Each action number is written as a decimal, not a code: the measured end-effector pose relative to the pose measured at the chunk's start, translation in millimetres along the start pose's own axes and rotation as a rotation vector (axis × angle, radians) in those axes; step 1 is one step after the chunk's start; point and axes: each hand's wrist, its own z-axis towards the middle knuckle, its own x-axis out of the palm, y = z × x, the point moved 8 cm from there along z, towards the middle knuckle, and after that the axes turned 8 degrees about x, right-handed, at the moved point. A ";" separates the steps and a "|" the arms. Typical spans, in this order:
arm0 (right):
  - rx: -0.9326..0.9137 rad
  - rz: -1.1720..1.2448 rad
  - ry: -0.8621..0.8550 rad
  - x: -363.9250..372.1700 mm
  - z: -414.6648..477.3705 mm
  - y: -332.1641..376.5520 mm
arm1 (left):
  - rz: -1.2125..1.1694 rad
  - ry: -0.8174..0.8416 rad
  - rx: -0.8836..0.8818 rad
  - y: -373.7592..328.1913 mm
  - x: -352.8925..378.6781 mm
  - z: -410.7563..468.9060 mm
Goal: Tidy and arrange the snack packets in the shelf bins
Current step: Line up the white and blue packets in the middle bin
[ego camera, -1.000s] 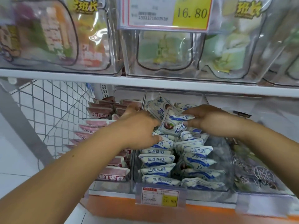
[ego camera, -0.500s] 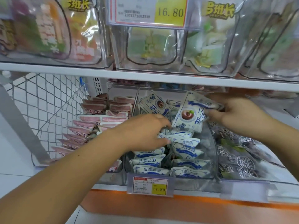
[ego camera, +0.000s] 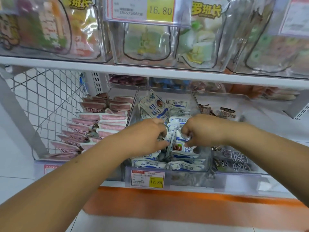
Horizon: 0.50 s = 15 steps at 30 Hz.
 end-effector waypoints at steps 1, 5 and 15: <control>0.006 0.016 0.028 0.6 1.2 -0.2 | 0.002 0.004 -0.002 2.9 -1.5 -0.5; 0.032 0.112 0.146 1.4 -3.4 -1.5 | -0.001 0.066 -0.031 8.6 -2.8 0.5; 0.038 -0.096 0.325 11.9 -2.3 3.3 | 0.345 0.280 -0.042 39.6 -20.7 9.3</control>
